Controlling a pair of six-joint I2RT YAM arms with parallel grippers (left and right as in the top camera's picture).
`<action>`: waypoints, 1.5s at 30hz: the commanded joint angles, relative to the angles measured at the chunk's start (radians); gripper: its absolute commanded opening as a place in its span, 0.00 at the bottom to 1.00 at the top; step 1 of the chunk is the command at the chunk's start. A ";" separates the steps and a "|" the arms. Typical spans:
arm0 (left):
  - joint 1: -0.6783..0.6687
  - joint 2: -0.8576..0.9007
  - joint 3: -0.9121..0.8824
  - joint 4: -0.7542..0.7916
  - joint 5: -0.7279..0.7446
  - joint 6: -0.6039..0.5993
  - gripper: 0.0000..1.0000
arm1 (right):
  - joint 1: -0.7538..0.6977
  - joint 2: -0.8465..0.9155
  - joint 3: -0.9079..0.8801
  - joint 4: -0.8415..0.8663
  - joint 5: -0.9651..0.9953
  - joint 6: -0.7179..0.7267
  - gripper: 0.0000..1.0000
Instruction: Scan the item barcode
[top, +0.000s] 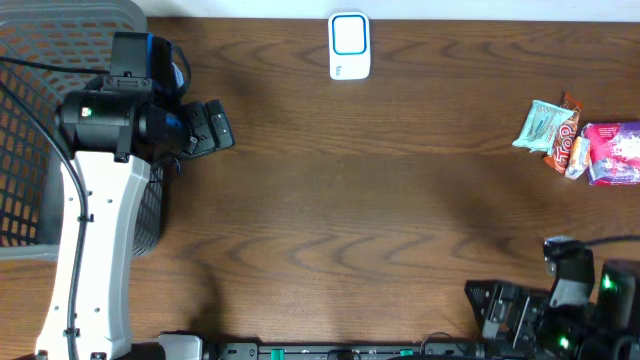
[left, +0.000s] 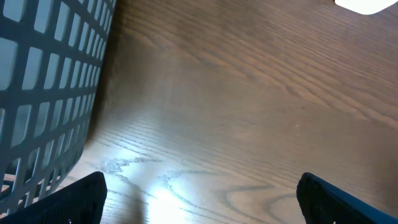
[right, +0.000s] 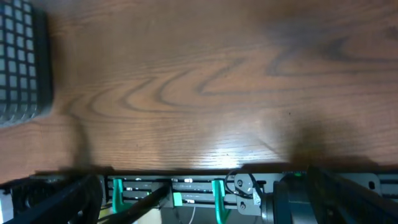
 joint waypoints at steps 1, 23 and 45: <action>0.003 -0.003 0.001 -0.004 -0.009 -0.009 0.98 | 0.010 -0.051 -0.003 -0.002 -0.001 0.001 0.99; 0.003 -0.003 0.001 -0.004 -0.009 -0.009 0.98 | 0.134 -0.342 -0.283 0.540 0.133 -0.290 0.99; 0.003 -0.003 0.001 -0.004 -0.009 -0.009 0.98 | 0.050 -0.667 -1.108 1.508 0.125 -0.357 0.99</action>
